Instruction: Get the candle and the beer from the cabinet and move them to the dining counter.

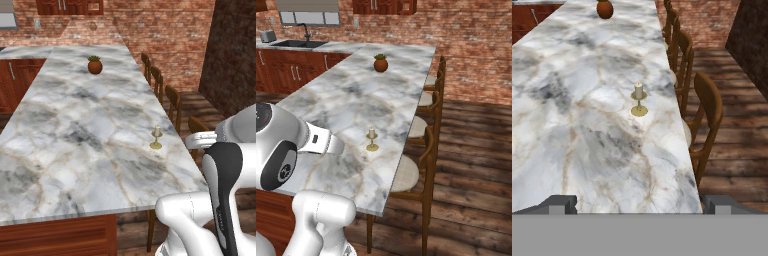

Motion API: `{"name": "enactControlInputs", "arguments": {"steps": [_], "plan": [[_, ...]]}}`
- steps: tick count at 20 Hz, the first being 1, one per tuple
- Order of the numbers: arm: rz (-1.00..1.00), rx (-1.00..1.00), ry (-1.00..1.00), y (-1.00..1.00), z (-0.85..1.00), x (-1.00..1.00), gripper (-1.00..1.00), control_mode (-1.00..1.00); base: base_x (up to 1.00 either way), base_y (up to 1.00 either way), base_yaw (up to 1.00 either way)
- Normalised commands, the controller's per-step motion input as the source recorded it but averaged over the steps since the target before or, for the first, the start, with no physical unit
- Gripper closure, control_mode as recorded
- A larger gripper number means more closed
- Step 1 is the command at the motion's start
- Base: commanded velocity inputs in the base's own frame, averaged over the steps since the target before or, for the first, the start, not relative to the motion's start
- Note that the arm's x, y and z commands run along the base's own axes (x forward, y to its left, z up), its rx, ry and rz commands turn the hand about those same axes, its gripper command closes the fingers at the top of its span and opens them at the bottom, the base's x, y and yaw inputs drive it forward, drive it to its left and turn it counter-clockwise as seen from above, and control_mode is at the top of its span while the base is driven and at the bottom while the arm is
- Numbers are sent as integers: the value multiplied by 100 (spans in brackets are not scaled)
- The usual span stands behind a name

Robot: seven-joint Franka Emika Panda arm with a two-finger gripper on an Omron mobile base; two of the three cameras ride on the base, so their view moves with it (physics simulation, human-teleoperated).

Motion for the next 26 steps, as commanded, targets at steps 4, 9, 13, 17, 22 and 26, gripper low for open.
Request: {"name": "enactControlInputs", "arguments": {"steps": [4,9,13,17,22,26], "plan": [[0,0,0,0,0,0,-100,100,-44,2,-6],[0,0,0,0,0,0,-100,100,-68,0,-8],[0,0,0,0,0,0,-100,100,-66,2,-1],[0,0,0,0,0,0,-100,100,-50,11,10],[0,0,0,0,0,0,-100,100,-16,21,65],[0,0,0,0,0,0,-100,100,-1,12,96]]}}
